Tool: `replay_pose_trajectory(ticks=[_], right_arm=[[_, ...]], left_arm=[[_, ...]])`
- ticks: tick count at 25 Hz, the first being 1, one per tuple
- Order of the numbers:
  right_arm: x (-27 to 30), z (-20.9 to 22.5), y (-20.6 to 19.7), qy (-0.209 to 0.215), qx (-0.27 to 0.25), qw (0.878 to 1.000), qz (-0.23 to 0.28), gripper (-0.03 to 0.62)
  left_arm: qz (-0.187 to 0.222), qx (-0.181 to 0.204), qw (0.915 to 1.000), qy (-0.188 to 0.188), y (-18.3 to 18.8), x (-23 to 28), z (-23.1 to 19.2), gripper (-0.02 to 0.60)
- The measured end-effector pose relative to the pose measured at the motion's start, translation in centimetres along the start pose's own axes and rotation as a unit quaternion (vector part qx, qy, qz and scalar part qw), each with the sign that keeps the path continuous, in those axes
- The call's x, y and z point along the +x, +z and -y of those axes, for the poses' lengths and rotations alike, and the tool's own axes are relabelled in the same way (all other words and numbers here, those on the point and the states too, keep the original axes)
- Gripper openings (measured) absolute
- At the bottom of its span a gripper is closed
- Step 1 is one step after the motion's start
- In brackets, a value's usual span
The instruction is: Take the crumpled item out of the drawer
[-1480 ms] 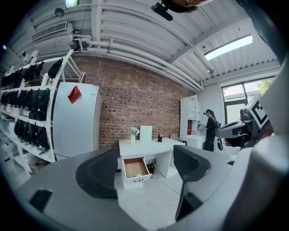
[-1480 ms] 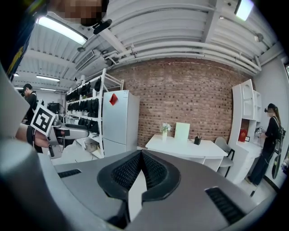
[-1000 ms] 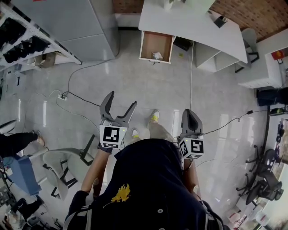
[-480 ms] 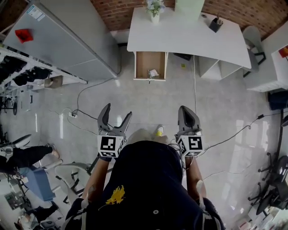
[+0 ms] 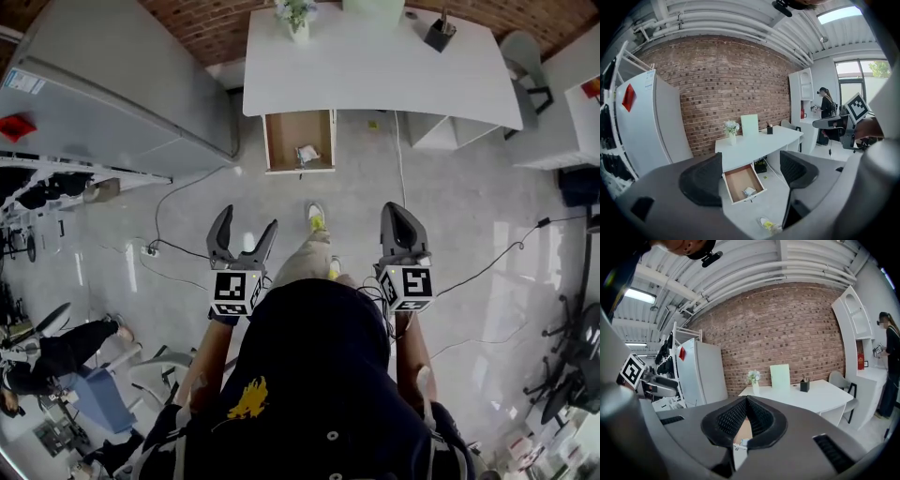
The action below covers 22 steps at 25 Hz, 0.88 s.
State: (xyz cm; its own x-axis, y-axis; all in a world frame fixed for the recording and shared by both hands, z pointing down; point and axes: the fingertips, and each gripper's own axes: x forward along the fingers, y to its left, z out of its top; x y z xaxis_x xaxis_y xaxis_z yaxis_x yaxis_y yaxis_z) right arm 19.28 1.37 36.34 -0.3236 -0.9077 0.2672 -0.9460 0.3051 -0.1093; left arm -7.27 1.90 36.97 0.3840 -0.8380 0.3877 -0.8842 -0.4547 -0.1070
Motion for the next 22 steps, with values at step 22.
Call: replay_pose_trajectory(ticks=[22], right_arm=[[28.0,1.2,-1.6,0.070,-0.088,0.987,-0.115,0.026]], left_arm=[[-0.141,-0.095,0.9826,-0.076,-14.8,30.2,-8.1,0.385]])
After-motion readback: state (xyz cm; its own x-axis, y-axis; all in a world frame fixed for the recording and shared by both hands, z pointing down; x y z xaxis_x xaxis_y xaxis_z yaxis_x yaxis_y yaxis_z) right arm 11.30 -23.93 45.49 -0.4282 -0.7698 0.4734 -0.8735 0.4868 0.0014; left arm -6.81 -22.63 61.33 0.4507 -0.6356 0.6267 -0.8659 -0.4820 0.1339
